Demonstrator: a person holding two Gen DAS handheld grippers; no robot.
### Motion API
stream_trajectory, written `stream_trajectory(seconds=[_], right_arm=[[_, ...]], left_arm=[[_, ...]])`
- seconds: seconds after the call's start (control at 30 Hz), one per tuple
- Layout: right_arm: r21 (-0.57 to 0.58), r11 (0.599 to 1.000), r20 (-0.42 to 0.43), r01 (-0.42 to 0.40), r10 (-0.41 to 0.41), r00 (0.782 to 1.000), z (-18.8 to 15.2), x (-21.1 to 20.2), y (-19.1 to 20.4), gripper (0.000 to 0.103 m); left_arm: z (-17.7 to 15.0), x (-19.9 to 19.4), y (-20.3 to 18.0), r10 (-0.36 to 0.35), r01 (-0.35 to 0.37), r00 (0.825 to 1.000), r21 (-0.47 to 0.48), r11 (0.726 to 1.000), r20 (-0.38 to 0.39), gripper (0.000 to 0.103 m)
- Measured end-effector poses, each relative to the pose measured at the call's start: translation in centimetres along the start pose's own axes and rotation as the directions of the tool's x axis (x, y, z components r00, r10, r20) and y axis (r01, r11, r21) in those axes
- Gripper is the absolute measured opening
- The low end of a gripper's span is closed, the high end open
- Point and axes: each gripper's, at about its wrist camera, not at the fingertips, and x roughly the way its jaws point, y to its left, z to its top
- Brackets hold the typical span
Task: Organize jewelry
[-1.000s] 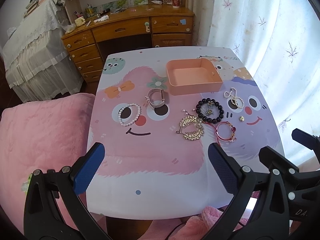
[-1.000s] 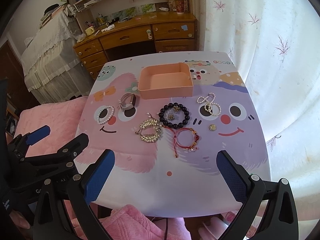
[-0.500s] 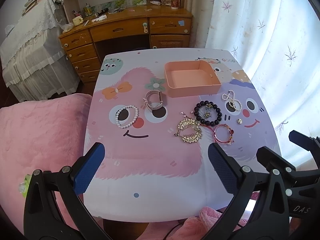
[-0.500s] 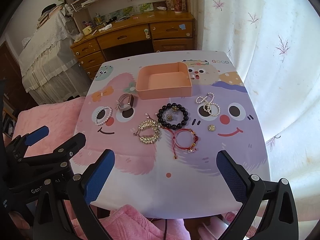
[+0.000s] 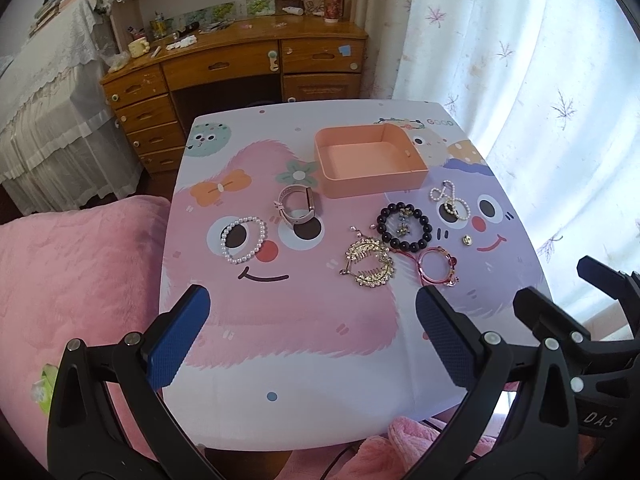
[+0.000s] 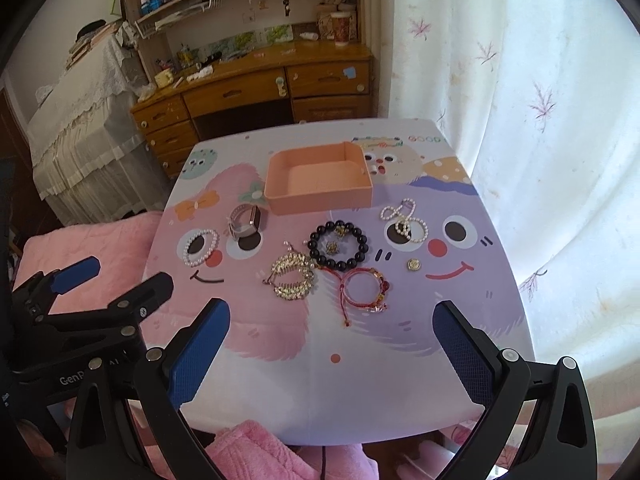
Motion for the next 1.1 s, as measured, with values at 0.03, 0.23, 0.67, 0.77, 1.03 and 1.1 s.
stream_trajectory(seconds=[0.03,0.23,0.67,0.77,1.03,1.1], right_arm=[[0.007,1.0,0.012,0.002,-0.002,1.0,-0.2,-0.3,0.3,0.103],[0.019,0.998,0.097,0.052,-0.054,0.994,-2.2,-2.5,0.7,0.103],[0.119,0.992,0.017,0.051,-0.053,0.998,-4.9,-0.4,-3.4,0.103],[0.102,0.993,-0.006,0.053,-0.053,0.999,-4.9,1.4,-4.3,0.103],[-0.125,0.991,-0.072,0.055,-0.064,0.995,-4.5,10.4,-4.8,0.102],[-0.159,0.987,-0.07,0.006,-0.017,0.997,-4.2,13.3,-5.4,0.102]], left_arm=[[-0.1,-0.1,0.0,-0.006,0.006,1.0,0.008,1.0,0.002,0.102],[-0.6,0.0,0.3,-0.066,0.066,0.998,0.035,0.997,-0.013,0.102],[-0.7,5.0,-0.7,-0.205,0.209,0.958,-0.003,0.978,-0.198,0.1],[-0.2,6.8,-1.0,-0.228,0.227,0.943,-0.03,0.973,-0.244,0.1],[1.4,15.4,-3.6,-0.154,0.142,0.936,-0.061,0.988,-0.316,0.1],[1.4,17.9,-4.4,-0.131,0.117,0.939,-0.065,0.991,-0.317,0.1]])
